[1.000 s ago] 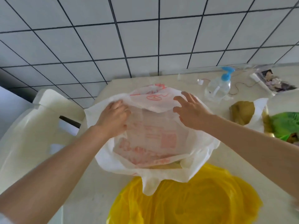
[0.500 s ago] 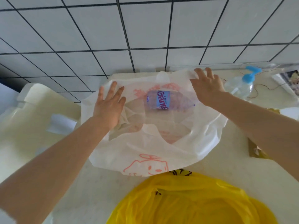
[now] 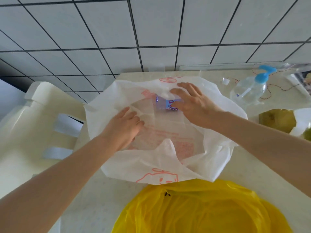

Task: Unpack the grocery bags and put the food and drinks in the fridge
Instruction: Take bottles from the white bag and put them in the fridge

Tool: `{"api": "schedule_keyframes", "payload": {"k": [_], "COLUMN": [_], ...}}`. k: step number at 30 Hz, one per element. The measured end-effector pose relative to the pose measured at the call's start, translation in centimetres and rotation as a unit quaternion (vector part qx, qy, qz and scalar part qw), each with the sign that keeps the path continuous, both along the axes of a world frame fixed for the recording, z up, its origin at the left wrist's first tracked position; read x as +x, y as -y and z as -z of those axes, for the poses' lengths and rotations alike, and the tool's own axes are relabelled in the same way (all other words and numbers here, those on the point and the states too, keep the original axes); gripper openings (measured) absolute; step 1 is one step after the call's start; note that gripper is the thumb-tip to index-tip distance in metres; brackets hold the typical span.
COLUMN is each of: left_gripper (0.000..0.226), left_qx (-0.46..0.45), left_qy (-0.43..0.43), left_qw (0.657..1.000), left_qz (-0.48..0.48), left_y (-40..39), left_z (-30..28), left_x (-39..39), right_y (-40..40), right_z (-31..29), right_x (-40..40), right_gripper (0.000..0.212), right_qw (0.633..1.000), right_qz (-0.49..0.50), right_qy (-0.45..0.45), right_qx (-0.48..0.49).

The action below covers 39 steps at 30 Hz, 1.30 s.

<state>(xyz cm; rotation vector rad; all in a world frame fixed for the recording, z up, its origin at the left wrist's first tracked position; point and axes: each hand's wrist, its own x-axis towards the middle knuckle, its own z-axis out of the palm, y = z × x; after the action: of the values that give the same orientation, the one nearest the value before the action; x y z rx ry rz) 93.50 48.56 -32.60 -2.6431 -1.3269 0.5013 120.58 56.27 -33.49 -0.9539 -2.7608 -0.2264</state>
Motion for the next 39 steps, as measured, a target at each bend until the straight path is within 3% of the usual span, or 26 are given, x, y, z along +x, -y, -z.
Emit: {"api": "schedule_keyframes", "payload": {"k": [4, 8, 13, 21, 29, 33, 36, 39], "left_gripper": [0.05, 0.067, 0.085, 0.094, 0.071, 0.051, 0.052, 0.051], "left_qx": [0.027, 0.003, -0.058, -0.08, -0.077, -0.085, -0.076, -0.057], "left_qy": [-0.024, -0.076, -0.094, -0.057, 0.029, 0.039, 0.035, 0.038], "left_qw": [0.99, 0.96, 0.934, 0.916, 0.946, 0.967, 0.972, 0.98], "left_qz": [-0.135, -0.27, -0.34, -0.39, -0.312, -0.237, -0.22, -0.187], "left_y": [0.6, 1.5, 1.5, 0.1, 1.2, 2.6, 3.6, 4.2], "left_z": [-0.9, -1.6, 0.0, 1.5, 2.5, 2.7, 1.9, 2.1], "left_x": [-2.6, -4.5, -4.7, -3.6, -2.1, -0.5, 0.4, 0.7], "right_y": [-0.1, -0.3, -1.4, -3.7, -4.0, -2.7, -0.7, 0.9], "right_z": [-0.1, -0.6, -0.8, 0.7, 1.4, 1.1, 1.1, 1.0], "right_x": [0.0, -0.4, -1.8, -3.0, -4.5, -4.0, -2.6, -0.6], "right_gripper": [0.032, 0.079, 0.089, 0.1, 0.074, 0.077, 0.078, 0.064], "right_qw": [0.996, 0.962, 0.954, 0.947, 0.941, 0.949, 0.959, 0.973], "right_qz": [0.032, 0.113, 0.14, 0.162, 0.209, 0.154, 0.097, 0.061], "right_qy": [0.074, 0.219, 0.203, 0.166, 0.152, 0.179, 0.164, 0.123], "right_qx": [-0.026, -0.118, -0.17, -0.222, -0.219, -0.207, -0.207, -0.185]}}
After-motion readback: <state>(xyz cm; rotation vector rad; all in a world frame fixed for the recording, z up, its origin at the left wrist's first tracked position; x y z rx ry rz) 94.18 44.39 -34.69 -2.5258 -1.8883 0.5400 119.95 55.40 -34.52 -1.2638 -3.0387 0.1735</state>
